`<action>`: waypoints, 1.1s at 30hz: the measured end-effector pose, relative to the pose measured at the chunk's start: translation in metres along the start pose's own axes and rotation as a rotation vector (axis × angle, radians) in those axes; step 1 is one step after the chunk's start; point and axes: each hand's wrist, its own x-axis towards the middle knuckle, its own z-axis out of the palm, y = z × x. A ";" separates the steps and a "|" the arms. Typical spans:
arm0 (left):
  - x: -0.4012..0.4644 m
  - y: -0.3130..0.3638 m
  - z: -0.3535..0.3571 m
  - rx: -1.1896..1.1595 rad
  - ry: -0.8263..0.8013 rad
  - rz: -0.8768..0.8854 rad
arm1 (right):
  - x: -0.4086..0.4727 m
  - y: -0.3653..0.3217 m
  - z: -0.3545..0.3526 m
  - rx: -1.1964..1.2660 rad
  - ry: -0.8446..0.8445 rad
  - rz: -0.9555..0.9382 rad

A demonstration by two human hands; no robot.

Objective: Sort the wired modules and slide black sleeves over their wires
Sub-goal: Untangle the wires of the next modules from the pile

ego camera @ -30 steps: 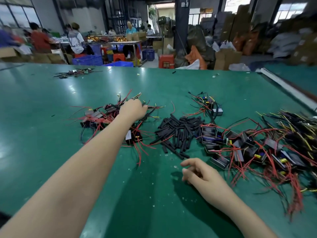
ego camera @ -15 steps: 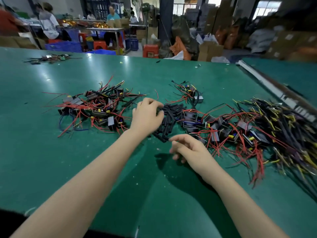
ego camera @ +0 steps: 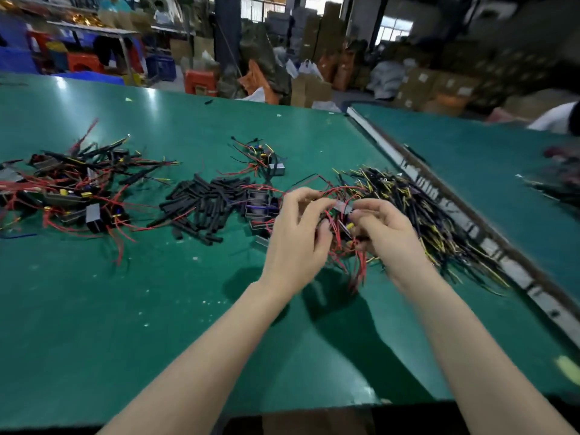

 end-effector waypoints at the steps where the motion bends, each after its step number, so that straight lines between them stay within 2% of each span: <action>1: -0.005 -0.003 0.002 0.056 -0.005 0.075 | 0.008 0.000 -0.017 -0.084 0.079 -0.017; 3: -0.011 -0.012 0.002 0.129 -0.013 0.171 | 0.026 0.004 -0.049 -0.245 0.250 -0.027; 5: -0.014 -0.016 -0.002 0.101 -0.012 0.125 | 0.043 0.013 -0.075 -0.434 0.356 0.010; 9: -0.015 -0.024 -0.006 0.072 0.010 0.091 | 0.065 0.038 -0.091 -0.897 0.282 0.230; 14: -0.016 -0.033 -0.008 -0.202 -0.033 -0.214 | 0.075 0.046 -0.087 -1.232 0.282 0.289; 16: -0.017 -0.036 -0.007 -0.184 -0.066 -0.261 | 0.078 0.042 -0.084 -1.370 0.236 0.328; 18: -0.020 -0.034 -0.006 -0.146 -0.062 -0.267 | 0.081 0.038 -0.084 -1.388 0.204 0.348; 20: -0.020 -0.035 -0.004 -0.121 -0.052 -0.267 | 0.082 0.034 -0.085 -1.296 0.242 0.307; 22: -0.018 -0.034 -0.005 -0.125 -0.069 -0.260 | 0.082 0.028 -0.090 -1.091 0.384 0.177; 24: -0.018 -0.033 -0.004 -0.167 -0.096 -0.259 | 0.081 0.018 -0.095 -0.769 0.520 0.056; 26: -0.019 -0.031 -0.003 -0.182 -0.129 -0.251 | 0.079 0.007 -0.099 -0.427 0.569 -0.008; 30: -0.019 -0.030 -0.003 -0.197 -0.140 -0.266 | 0.066 -0.011 -0.089 0.019 0.480 -0.095; 33: -0.016 -0.029 -0.003 -0.315 -0.120 -0.369 | 0.052 -0.020 -0.069 0.142 0.390 -0.135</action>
